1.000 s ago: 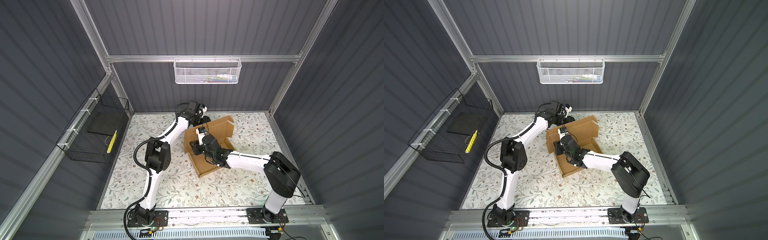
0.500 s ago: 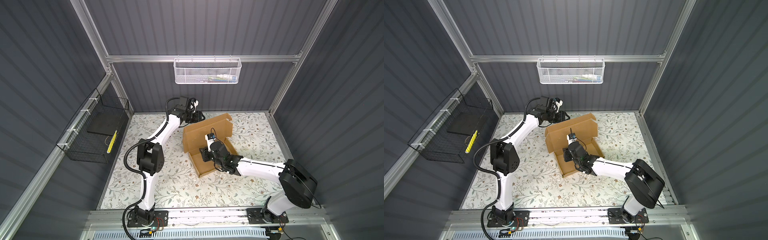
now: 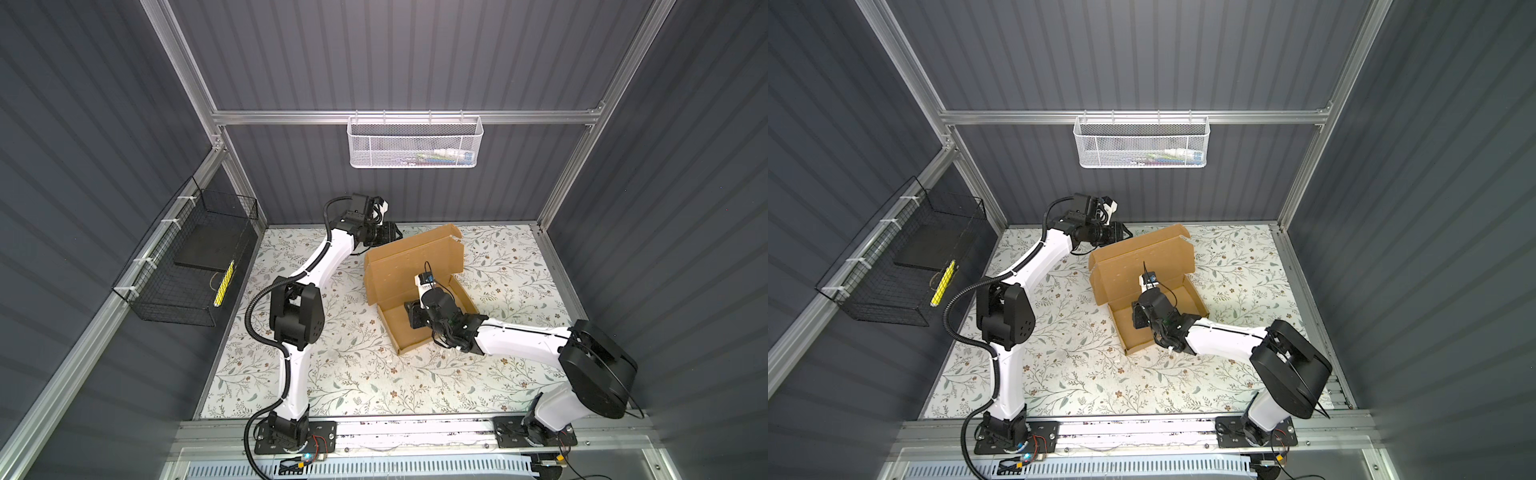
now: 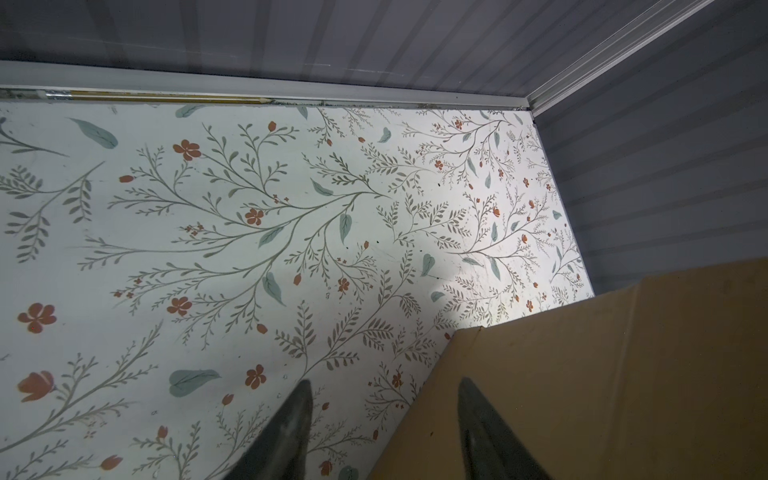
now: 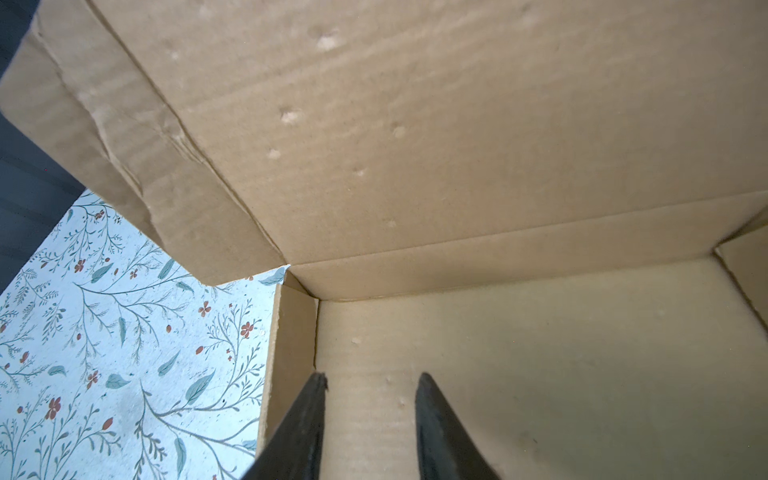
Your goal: Fold the paper box
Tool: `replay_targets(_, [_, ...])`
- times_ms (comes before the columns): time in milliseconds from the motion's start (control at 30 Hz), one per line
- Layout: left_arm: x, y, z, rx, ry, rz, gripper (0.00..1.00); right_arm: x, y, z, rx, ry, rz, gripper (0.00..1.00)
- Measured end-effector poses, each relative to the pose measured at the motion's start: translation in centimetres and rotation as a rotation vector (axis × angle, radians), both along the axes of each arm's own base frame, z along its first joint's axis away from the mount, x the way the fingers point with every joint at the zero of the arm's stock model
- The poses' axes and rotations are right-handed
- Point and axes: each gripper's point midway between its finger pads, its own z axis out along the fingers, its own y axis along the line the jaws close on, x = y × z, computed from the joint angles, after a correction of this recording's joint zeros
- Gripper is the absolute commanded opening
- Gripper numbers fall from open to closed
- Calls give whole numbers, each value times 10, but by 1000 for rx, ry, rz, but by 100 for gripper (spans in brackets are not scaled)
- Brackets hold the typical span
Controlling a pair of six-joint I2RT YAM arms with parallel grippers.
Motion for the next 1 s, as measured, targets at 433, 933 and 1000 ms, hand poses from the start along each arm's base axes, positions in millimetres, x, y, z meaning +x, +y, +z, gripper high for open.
replay_targets(433, [2,36,62,-41,-112,60,58,1,-4,-4,-4,11,-9,39])
replay_targets(933, [-11,74,82,-29,-129,116,59,2,-6,-6,-1,22,-16,39])
replay_targets(1000, [-20,79,94,-25,-148,119,59,2,-6,-6,0,25,-19,39])
